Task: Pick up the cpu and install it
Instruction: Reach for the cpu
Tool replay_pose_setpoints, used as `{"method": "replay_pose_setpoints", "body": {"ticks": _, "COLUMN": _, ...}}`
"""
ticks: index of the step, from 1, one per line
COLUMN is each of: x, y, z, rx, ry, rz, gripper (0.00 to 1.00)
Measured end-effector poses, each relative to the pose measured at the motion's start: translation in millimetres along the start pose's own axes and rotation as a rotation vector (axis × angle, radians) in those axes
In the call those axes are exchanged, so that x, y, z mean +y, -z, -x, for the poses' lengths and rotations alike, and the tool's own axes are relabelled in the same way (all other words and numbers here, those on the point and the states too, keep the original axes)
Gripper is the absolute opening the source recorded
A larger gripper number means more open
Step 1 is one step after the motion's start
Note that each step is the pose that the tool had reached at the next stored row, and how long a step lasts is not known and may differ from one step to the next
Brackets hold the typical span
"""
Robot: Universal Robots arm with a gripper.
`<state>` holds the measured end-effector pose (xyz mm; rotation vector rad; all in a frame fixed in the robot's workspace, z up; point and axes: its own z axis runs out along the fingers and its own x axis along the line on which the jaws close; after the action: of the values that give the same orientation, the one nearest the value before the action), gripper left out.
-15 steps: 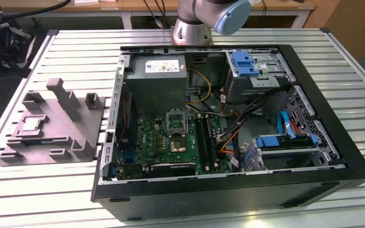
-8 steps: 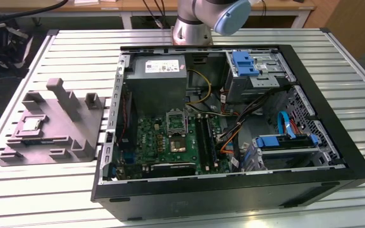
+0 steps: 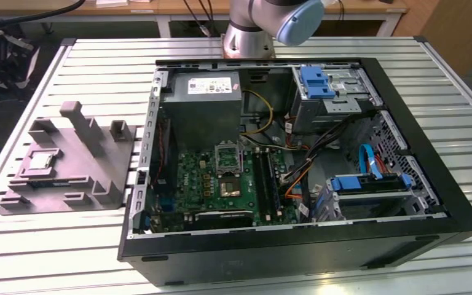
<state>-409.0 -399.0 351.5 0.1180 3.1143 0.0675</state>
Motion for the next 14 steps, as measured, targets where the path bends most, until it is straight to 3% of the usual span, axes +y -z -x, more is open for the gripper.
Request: {"method": "replay_pose_setpoints", "body": {"ticks": 14, "x": -0.7, "y": -0.7, "z": -8.4, "rx": 0.0002, "ry": 0.000, "rz": 0.0000, "gripper": 0.11}}
